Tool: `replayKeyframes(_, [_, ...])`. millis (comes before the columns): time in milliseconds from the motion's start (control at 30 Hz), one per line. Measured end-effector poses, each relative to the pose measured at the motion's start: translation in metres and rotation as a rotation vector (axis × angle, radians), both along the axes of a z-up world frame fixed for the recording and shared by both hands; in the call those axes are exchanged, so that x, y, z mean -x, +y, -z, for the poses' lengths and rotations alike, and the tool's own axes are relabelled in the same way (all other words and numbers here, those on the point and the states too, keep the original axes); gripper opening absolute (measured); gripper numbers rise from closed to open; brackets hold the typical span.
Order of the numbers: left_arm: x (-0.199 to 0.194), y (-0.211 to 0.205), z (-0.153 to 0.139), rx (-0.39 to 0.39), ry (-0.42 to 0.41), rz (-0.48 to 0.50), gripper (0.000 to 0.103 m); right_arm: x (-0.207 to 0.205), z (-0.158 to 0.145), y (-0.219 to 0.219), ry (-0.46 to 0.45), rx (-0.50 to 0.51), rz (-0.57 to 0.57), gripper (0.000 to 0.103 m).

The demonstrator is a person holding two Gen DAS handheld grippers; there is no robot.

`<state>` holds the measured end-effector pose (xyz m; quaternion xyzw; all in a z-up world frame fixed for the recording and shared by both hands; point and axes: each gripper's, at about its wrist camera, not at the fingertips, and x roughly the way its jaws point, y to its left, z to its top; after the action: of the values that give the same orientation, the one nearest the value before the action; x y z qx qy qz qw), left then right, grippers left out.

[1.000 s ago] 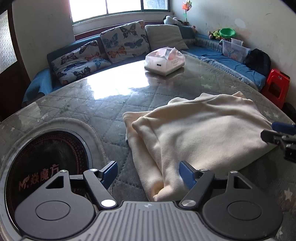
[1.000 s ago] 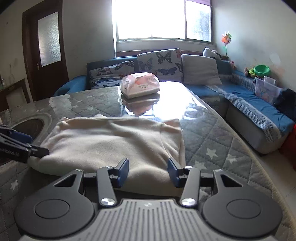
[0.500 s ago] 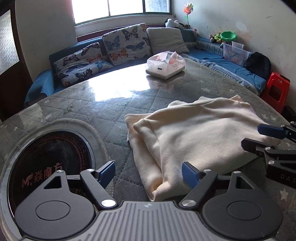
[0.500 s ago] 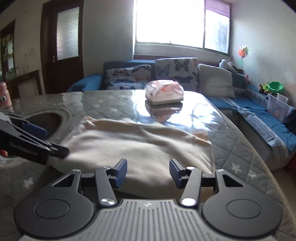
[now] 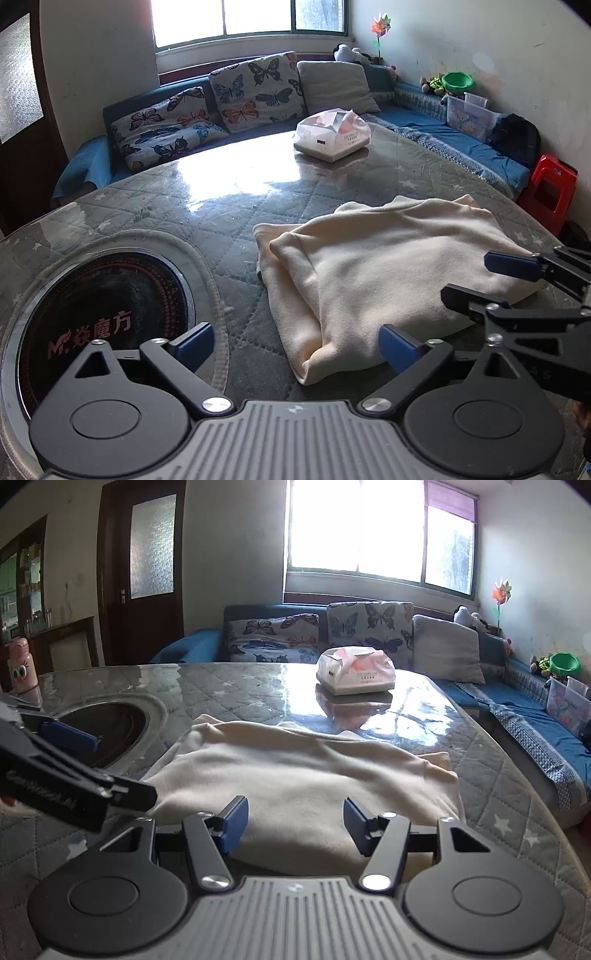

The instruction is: Fold clothes

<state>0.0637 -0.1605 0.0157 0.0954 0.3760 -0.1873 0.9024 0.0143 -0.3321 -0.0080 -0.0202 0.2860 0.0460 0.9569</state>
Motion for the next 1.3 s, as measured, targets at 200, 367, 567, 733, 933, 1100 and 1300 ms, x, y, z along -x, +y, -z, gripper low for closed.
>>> replayKeyframes(200, [0.004,0.002,0.0,0.011,0.009,0.011,0.103,0.001,0.006,0.002,0.024,0.001,-0.016,0.059])
replayKeyframes(367, [0.01,0.001,-0.001,0.024,0.0,0.021,0.103,0.007,0.002,0.001,0.019,-0.007,-0.008,0.061])
replayKeyframes(567, [0.014,-0.002,-0.001,0.028,0.015,0.041,0.103,0.017,-0.005,-0.001,0.002,-0.015,0.008,0.071])
replayKeyframes(733, [0.017,-0.001,0.002,0.052,0.053,0.03,0.103,0.027,-0.004,-0.005,0.012,-0.01,0.042,0.08])
replayKeyframes(933, [0.027,0.0,0.004,0.031,0.02,0.011,0.103,0.039,-0.002,-0.01,0.022,0.001,0.071,0.092])
replayKeyframes(1100, [0.035,-0.001,0.005,0.015,0.015,0.002,0.103,0.049,-0.002,-0.013,0.025,0.006,0.095,0.1])
replayKeyframes(1300, [0.046,-0.005,0.009,-0.007,0.042,0.034,0.103,0.059,-0.004,-0.014,0.03,0.004,0.123,0.103])
